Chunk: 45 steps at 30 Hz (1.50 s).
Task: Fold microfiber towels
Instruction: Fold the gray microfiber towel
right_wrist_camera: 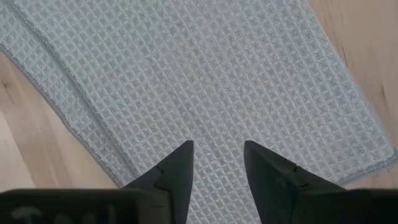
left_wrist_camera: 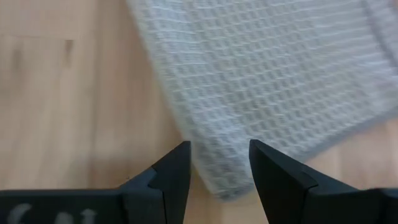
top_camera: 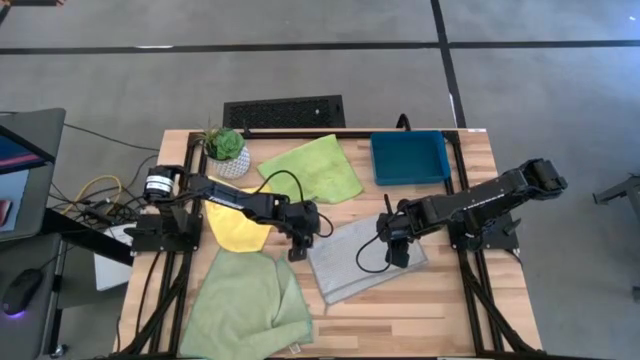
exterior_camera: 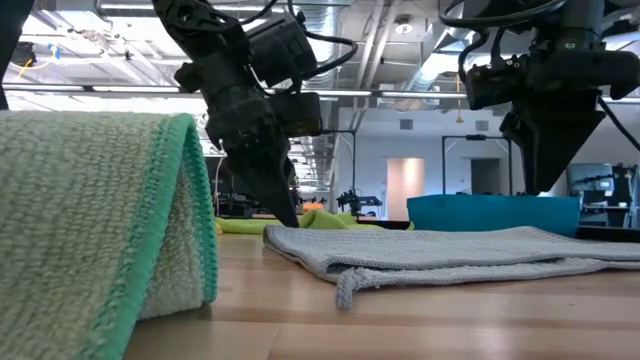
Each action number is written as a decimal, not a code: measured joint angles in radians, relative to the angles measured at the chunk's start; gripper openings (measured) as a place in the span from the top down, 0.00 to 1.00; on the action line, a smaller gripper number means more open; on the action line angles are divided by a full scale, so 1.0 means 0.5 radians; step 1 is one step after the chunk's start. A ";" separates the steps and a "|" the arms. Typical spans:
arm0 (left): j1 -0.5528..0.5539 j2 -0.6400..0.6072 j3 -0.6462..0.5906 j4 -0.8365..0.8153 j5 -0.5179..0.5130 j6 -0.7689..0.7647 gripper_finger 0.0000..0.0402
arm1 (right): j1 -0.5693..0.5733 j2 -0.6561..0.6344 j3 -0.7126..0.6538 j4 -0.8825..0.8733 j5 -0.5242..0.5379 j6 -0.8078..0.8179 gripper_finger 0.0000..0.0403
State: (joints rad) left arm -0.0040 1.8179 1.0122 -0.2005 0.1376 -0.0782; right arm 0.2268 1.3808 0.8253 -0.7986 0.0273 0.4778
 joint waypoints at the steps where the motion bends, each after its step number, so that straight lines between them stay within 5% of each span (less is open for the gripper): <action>1: -0.003 0.001 0.000 -0.002 -0.032 -0.007 0.62 | 0.000 0.000 0.000 0.000 0.000 0.000 0.60; 15: -0.002 0.174 0.008 0.077 0.061 -0.072 0.64 | 0.001 0.000 0.000 -0.001 0.000 0.000 0.61; 25: 0.029 0.077 -0.005 -0.034 0.084 -0.054 0.98 | 0.002 0.000 -0.139 0.202 0.046 0.000 0.66; 34: 0.077 -0.003 0.009 -0.042 0.302 -0.124 0.99 | 0.000 0.009 -0.298 0.373 0.051 0.037 0.72; 45: 0.076 0.002 0.287 -0.021 0.358 -0.069 1.00 | 0.000 0.336 -0.298 0.598 0.082 0.023 0.72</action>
State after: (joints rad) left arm 0.0338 1.8188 1.1560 -0.2107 0.3166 -0.1125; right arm 0.2267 1.5489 0.6765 -0.4997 0.0683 0.4891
